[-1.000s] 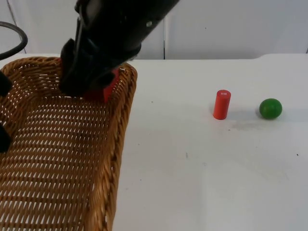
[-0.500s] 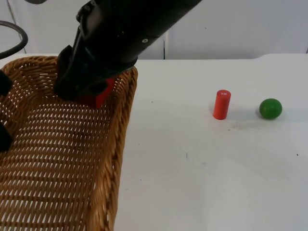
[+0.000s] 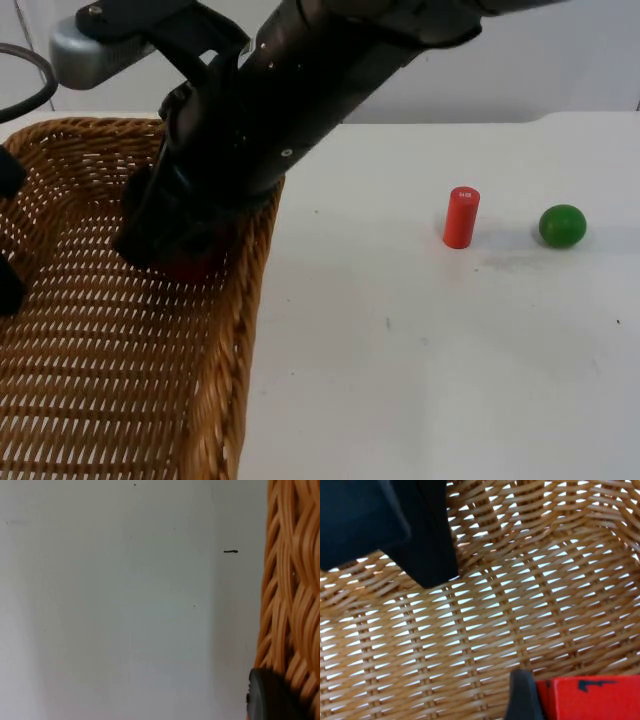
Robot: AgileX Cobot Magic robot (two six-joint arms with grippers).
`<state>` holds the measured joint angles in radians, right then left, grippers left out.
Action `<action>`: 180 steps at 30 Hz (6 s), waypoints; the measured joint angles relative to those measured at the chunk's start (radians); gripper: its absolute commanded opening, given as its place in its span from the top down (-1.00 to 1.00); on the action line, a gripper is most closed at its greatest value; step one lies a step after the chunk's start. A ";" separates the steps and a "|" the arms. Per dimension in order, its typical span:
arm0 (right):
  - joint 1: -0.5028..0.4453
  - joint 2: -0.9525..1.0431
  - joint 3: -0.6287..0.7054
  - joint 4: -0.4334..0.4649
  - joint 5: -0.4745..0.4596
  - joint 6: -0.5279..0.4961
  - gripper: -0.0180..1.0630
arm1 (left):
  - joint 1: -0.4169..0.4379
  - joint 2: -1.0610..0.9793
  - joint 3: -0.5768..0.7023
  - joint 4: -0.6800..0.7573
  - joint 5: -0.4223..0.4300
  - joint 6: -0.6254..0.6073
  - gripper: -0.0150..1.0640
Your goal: Pick up the basket with the left hand and place the object to the left of the red cylinder into the basket with the right hand.
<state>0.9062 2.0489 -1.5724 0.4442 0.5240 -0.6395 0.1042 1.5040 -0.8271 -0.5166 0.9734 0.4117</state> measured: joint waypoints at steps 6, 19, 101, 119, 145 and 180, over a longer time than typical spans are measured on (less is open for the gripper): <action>0.000 0.000 0.000 0.006 -0.002 0.000 -0.40 | 0.000 0.000 0.000 0.000 0.000 0.000 0.98; -0.015 -0.163 0.000 -0.046 0.059 0.029 -0.98 | 0.000 0.000 0.000 0.002 -0.002 0.000 0.98; -0.242 -0.797 0.434 -0.068 0.318 0.043 -0.98 | 0.000 0.377 -0.212 -0.115 -0.107 0.152 0.98; -0.242 -0.797 0.434 -0.064 0.318 0.030 -0.98 | 0.000 0.569 -0.258 -0.193 -0.249 0.255 0.98; -0.242 -0.797 0.434 -0.064 0.317 0.030 -0.98 | 0.000 0.593 -0.260 -0.217 -0.256 0.295 0.07; -0.242 -0.797 0.434 -0.053 0.308 0.053 -0.98 | 0.000 -0.047 -0.261 0.015 -0.140 0.084 -0.98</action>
<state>0.6641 1.2516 -1.1380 0.3913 0.8315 -0.5868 0.1042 1.4568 -1.0881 -0.5013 0.8337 0.4953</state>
